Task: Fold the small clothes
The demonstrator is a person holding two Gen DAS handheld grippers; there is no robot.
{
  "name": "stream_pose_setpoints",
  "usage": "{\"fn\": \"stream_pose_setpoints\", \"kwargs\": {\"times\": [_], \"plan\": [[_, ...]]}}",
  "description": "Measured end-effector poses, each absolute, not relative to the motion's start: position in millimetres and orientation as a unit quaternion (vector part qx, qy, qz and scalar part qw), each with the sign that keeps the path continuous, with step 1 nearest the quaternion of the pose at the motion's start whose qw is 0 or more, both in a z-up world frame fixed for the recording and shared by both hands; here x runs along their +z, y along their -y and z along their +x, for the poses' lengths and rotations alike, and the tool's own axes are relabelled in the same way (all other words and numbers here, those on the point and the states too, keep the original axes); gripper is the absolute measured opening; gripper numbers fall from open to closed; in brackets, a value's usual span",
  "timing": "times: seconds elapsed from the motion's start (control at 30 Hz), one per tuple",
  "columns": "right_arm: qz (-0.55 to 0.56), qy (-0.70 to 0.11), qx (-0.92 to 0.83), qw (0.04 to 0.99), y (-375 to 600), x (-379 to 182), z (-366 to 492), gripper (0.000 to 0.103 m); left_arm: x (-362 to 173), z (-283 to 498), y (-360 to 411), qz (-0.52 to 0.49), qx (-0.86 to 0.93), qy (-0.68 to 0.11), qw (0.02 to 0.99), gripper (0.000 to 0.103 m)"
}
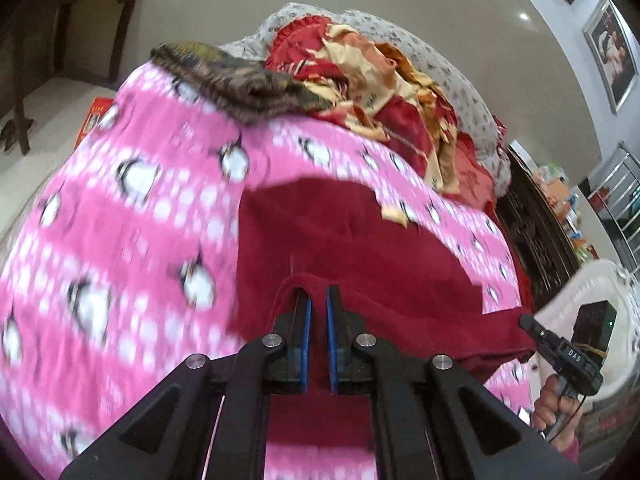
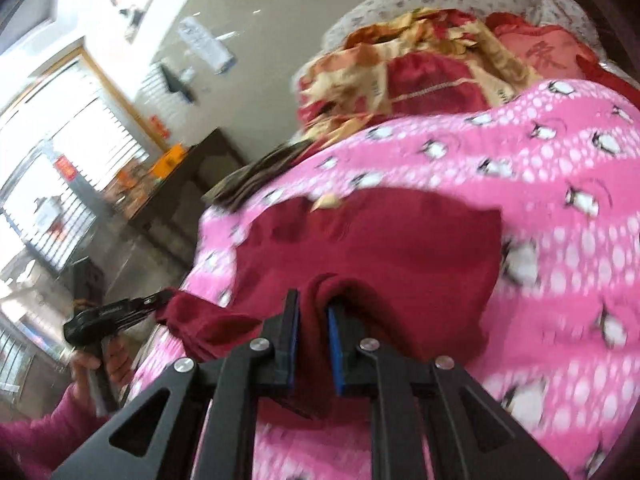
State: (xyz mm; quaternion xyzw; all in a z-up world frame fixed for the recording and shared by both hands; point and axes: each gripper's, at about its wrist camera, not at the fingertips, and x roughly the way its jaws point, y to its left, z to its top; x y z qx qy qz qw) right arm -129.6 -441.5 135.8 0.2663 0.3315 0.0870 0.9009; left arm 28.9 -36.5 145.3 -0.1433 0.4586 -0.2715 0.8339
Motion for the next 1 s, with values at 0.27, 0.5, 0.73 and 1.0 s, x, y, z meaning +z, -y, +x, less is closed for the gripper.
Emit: {"fn": "stream_pose_setpoints", "kwargs": {"times": [0.27, 0.5, 0.73, 1.0], "plan": [[0.289, -0.37, -0.003, 0.883, 485, 100, -36, 0.034, 121, 110, 91, -0.109, -0.252, -0.471, 0.838, 0.0], [0.306, -0.304, -0.047, 0.901, 508, 110, -67, 0.063, 134, 111, 78, -0.118, -0.287, -0.474, 0.824, 0.0], [0.197, -0.333, 0.024, 0.922, 455, 111, -68, 0.043, 149, 108, 69, -0.129, -0.274, -0.428, 0.851, 0.031], [0.158, -0.405, -0.069, 0.898, 460, 73, 31, 0.045, 120, 94, 69, -0.116, -0.267, -0.47, 0.833, 0.031]]}}
